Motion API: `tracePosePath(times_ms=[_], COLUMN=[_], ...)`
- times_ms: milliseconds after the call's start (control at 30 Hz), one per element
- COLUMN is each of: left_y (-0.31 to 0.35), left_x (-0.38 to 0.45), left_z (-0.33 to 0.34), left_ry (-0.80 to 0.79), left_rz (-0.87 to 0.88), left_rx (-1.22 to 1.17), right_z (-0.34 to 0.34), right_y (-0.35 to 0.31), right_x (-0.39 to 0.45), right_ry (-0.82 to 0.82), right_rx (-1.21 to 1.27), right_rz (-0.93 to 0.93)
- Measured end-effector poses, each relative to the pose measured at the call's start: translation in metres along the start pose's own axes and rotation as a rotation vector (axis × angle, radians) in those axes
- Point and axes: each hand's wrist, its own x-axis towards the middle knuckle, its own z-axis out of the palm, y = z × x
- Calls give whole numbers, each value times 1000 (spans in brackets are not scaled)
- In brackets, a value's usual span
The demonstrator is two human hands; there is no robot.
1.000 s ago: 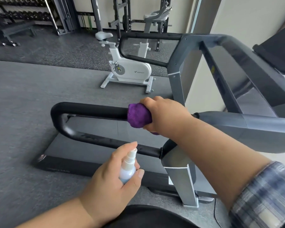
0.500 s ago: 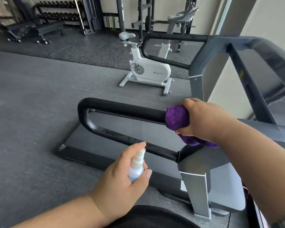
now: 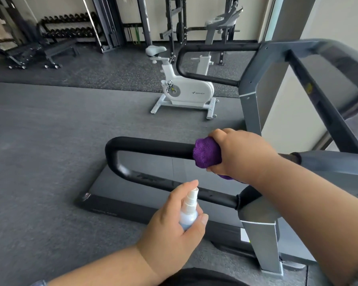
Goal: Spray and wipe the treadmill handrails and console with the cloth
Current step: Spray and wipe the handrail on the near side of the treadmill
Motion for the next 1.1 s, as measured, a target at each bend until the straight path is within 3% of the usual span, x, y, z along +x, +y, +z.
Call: tracePosePath(times_ms=[467, 633, 900, 1100], left_y=[-47, -67, -99, -126], left_x=[12, 12, 12, 7], left_z=[-100, -146, -210, -246], left_ry=[68, 86, 117, 91], left_rz=[-3, 28, 47, 90], left_rx=[57, 81, 33, 8], right_z=[5, 15, 27, 41], right_y=[-116, -176, -254, -300], right_x=[75, 104, 142, 160], right_ry=[-18, 9, -90, -165], right_rx=[-38, -173, -444, -708], right_rz=[-27, -38, -190, -178])
